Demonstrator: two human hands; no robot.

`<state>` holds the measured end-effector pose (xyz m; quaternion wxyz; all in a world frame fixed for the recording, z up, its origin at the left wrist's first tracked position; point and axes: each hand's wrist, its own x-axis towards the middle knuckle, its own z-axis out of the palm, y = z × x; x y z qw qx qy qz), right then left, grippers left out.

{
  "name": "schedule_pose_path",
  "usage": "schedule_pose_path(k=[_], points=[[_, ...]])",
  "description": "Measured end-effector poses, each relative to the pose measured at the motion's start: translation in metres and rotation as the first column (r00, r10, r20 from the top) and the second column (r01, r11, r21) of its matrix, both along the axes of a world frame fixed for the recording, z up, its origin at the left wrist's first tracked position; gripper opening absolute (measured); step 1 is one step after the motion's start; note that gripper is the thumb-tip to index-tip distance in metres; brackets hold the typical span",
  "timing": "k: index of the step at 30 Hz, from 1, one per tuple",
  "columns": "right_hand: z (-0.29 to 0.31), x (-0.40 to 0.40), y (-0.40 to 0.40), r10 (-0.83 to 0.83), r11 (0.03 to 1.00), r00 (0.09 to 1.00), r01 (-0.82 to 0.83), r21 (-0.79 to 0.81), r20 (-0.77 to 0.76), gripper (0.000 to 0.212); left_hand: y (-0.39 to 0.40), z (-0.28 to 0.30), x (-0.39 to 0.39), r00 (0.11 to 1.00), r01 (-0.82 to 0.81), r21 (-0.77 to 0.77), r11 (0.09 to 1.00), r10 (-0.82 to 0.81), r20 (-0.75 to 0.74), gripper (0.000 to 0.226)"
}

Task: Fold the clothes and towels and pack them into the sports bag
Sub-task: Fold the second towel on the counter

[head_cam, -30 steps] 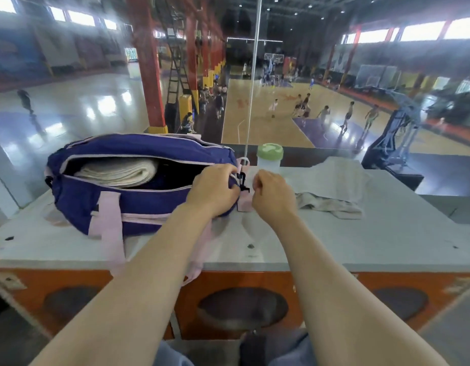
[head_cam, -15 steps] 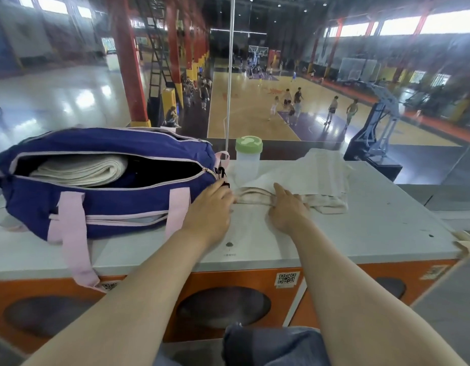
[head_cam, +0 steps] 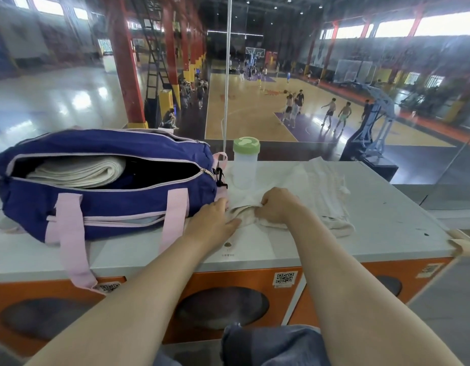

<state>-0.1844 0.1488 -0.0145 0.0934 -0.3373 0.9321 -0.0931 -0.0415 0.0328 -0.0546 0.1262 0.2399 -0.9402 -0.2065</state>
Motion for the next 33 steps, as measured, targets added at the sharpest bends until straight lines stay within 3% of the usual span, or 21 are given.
schedule_pose_path(k=[3, 5, 6, 10, 15, 20, 25, 31, 33], points=[[0.004, 0.006, -0.002, 0.039, 0.999, 0.997, -0.037, -0.033, 0.073, 0.020, 0.001, 0.000, -0.001, 1.000, 0.007, -0.143, 0.990, -0.007, -0.002, 0.026], [0.005, 0.007, -0.001, 0.037, 0.998, 0.994, -0.032, -0.052, 0.099, 0.025, -0.002, -0.001, -0.002, 1.000, 0.010, -0.129, 0.992, -0.014, -0.026, 0.012], [0.005, 0.006, 0.000, 0.039, 0.998, 0.995, -0.034, -0.060, 0.096, 0.026, -0.004, -0.001, -0.002, 0.999, 0.008, -0.065, 0.998, -0.011, -0.047, 0.007], [0.003, 0.004, 0.007, 0.039, 0.998, 0.999, -0.040, -0.054, -0.026, 0.012, -0.012, 0.011, -0.002, 0.970, -0.037, 0.238, 0.970, 0.092, -0.225, 0.029], [0.011, -0.002, 0.018, -0.051, 0.991, 0.996, 0.041, -0.128, -0.075, 0.034, -0.018, 0.035, 0.005, 0.804, -0.039, 0.548, 0.835, 0.352, -0.479, 0.032], [0.011, -0.026, 0.033, -0.235, 0.962, 0.972, 0.230, -0.148, -0.019, 0.026, -0.028, 0.040, 0.013, 0.615, -0.058, 0.614, 0.787, 0.513, -0.599, 0.024], [0.005, -0.041, 0.054, -0.395, 0.879, 0.915, 0.403, -0.254, 0.084, 0.028, -0.037, 0.037, 0.011, 0.545, -0.020, 0.680, 0.733, 0.579, -0.607, 0.022], [0.038, -0.036, 0.059, -0.257, 0.809, 0.966, 0.197, -0.554, -0.032, 0.018, -0.041, 0.034, 0.006, 0.525, 0.009, 0.689, 0.724, 0.583, -0.620, 0.034], [0.050, -0.028, 0.062, -0.261, 0.759, 0.965, 0.189, -0.624, -0.026, 0.020, -0.041, 0.035, 0.006, 0.531, 0.015, 0.755, 0.655, 0.635, -0.561, 0.038]])
